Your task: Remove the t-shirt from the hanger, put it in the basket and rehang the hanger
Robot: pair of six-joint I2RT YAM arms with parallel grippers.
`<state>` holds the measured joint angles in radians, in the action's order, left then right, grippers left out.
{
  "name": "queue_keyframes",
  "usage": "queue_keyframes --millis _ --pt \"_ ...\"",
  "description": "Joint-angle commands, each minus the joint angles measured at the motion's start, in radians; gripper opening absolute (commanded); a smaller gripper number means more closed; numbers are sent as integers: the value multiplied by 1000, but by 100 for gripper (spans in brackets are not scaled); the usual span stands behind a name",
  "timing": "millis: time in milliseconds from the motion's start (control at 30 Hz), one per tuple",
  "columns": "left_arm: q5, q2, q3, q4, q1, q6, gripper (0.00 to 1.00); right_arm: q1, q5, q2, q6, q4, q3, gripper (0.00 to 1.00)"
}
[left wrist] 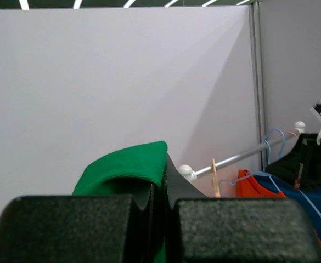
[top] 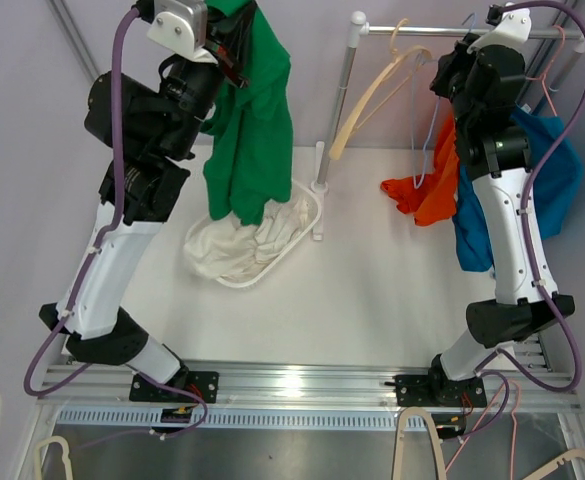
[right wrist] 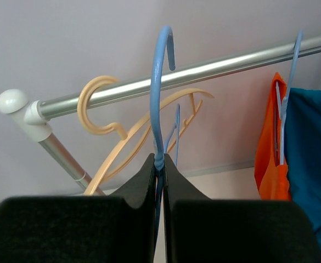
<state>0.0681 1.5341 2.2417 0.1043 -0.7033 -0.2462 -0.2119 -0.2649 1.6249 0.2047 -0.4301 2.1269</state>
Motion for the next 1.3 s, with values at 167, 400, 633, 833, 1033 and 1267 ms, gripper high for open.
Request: queue_keyframes --millis 167,400,633,833,1033,1267 --pt "30 31 -69 -153 64 -61 1 14 -86 50 -59 131 74 0" --pt "122 -54 -388 -173 85 65 1 19 -76 182 -74 122 217 0" --pt "349 -130 -530 -89 178 359 1 19 -62 291 -45 156 286 0" --pt "319 -236 -726 -54 350 509 1 12 -40 363 -60 160 326 0" --pt "268 -235 -754 26 383 591 1 12 -34 380 -53 171 301 0" --pt "140 -207 -1085 -75 271 832 1 14 -46 377 -22 148 266 0"
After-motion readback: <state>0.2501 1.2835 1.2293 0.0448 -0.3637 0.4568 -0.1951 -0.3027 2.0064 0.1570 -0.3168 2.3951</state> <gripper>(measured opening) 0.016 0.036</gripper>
